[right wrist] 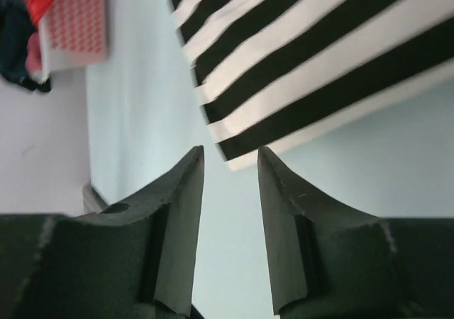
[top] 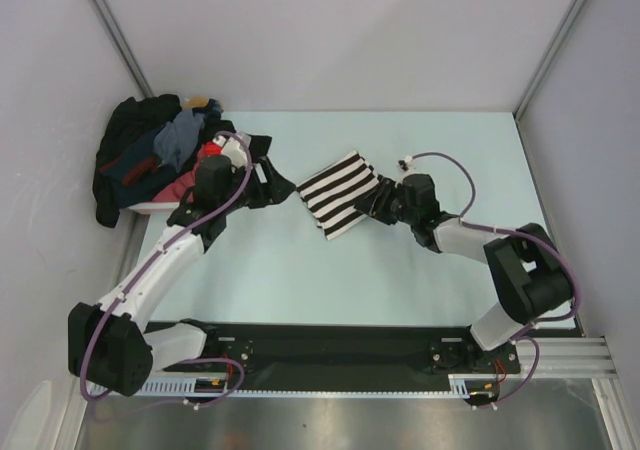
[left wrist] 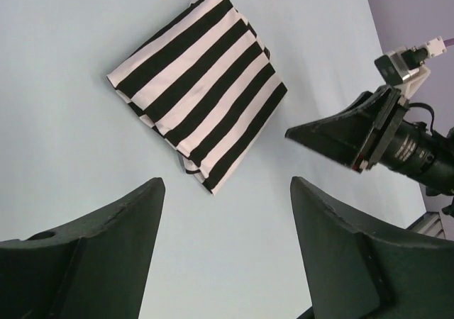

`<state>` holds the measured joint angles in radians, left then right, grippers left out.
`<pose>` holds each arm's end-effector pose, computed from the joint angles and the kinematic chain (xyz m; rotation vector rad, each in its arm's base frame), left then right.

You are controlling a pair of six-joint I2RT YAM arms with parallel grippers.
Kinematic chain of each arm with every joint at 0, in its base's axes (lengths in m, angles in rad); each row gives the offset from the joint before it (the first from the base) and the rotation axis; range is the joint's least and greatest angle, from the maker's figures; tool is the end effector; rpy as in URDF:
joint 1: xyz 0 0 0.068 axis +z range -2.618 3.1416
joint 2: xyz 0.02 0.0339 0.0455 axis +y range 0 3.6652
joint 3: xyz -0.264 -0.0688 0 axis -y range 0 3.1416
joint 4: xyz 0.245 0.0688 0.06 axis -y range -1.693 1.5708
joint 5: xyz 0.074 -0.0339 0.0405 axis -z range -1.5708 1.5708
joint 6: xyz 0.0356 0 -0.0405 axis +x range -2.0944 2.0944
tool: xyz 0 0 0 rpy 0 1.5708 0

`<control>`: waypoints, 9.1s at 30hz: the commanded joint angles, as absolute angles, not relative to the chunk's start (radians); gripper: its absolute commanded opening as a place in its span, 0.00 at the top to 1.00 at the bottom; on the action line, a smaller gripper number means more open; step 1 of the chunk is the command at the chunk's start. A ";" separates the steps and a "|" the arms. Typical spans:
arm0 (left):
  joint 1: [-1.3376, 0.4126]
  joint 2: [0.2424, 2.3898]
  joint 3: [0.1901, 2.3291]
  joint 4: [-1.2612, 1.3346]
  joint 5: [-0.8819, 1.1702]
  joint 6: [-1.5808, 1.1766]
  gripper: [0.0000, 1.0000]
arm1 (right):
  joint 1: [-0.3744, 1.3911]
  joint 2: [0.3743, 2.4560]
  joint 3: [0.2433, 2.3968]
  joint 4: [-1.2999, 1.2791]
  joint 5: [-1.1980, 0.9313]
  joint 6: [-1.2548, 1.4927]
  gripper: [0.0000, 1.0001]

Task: Fold and stack the tank tops
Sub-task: Neatly place the folded tank top to the corner, then grab the tank top from the pile, then move the tank top to the center of the board, then flatten the tank top out

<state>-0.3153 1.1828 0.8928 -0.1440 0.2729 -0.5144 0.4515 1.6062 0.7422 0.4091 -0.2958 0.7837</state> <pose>0.2540 -0.0929 0.2998 -0.0251 2.0798 -0.7938 0.2934 0.1538 0.1825 0.1597 2.1722 1.0472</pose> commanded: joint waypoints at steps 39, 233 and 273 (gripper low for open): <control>-0.330 1.086 0.833 -0.160 0.288 -0.514 0.22 | -0.341 1.678 0.930 0.052 -0.058 0.801 0.99; -0.549 0.899 0.620 -0.310 -0.049 -0.549 0.00 | 0.574 2.172 1.842 -0.452 0.138 0.199 0.48; -0.549 0.882 0.586 -0.304 -0.037 -0.560 0.00 | 0.589 2.292 1.940 -0.377 0.058 0.115 0.59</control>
<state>-0.5476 0.8963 0.5934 -0.3344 -0.0486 -0.5465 0.5816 2.2818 1.9003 -0.3885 0.0753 0.1257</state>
